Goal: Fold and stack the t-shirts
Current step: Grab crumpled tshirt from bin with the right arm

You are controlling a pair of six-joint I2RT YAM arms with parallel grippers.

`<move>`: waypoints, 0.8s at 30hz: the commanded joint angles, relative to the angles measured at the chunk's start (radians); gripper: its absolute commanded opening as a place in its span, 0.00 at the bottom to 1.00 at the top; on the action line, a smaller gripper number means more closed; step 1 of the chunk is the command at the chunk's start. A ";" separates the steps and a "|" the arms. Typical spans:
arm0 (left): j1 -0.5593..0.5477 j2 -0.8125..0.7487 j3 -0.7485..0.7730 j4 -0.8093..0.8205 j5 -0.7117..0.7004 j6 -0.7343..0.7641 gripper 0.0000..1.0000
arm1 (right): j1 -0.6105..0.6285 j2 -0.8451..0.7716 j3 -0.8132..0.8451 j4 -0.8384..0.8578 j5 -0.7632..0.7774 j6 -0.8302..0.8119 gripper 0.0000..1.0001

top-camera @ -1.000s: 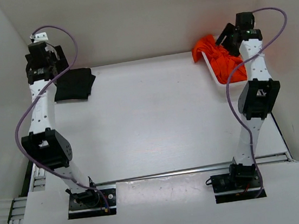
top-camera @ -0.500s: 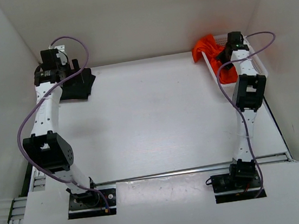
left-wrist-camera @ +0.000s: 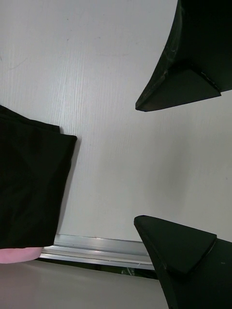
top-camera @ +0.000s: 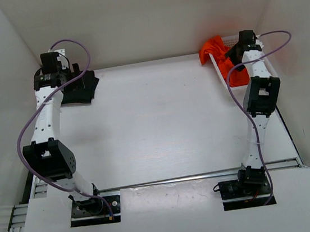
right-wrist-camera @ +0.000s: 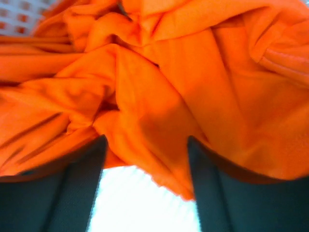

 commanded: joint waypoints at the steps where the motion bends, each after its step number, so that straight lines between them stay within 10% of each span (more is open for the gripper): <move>1: 0.002 -0.115 -0.026 -0.008 -0.010 -0.002 1.00 | -0.005 -0.094 0.009 0.004 0.037 -0.004 0.80; 17: 0.031 -0.117 -0.047 -0.017 0.008 -0.002 1.00 | 0.004 0.054 0.026 -0.208 -0.031 0.125 0.81; 24: 0.040 -0.107 -0.047 -0.017 0.008 -0.002 1.00 | 0.004 0.085 0.024 -0.135 -0.108 0.164 0.08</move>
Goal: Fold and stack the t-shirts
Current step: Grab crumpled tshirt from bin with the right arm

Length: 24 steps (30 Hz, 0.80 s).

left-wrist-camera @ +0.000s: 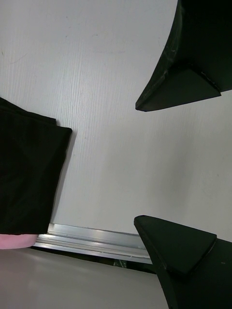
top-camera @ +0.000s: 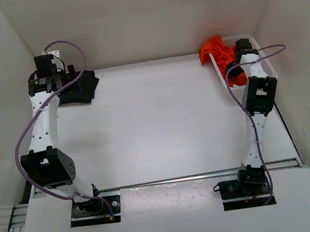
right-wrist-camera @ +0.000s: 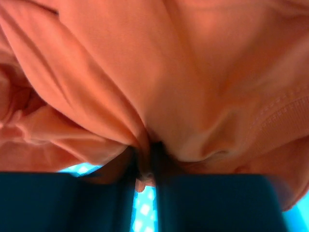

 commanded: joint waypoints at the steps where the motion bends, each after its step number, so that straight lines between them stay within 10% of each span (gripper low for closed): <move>1: 0.019 -0.019 -0.004 0.002 0.011 -0.002 1.00 | 0.002 0.007 0.003 0.056 -0.043 0.030 0.00; 14: 0.039 -0.092 0.024 -0.026 0.065 -0.002 1.00 | 0.002 -0.464 0.028 0.279 0.057 -0.186 0.00; 24: 0.048 -0.281 -0.041 -0.046 0.063 -0.002 1.00 | 0.272 -0.915 0.033 0.453 -0.075 -0.423 0.00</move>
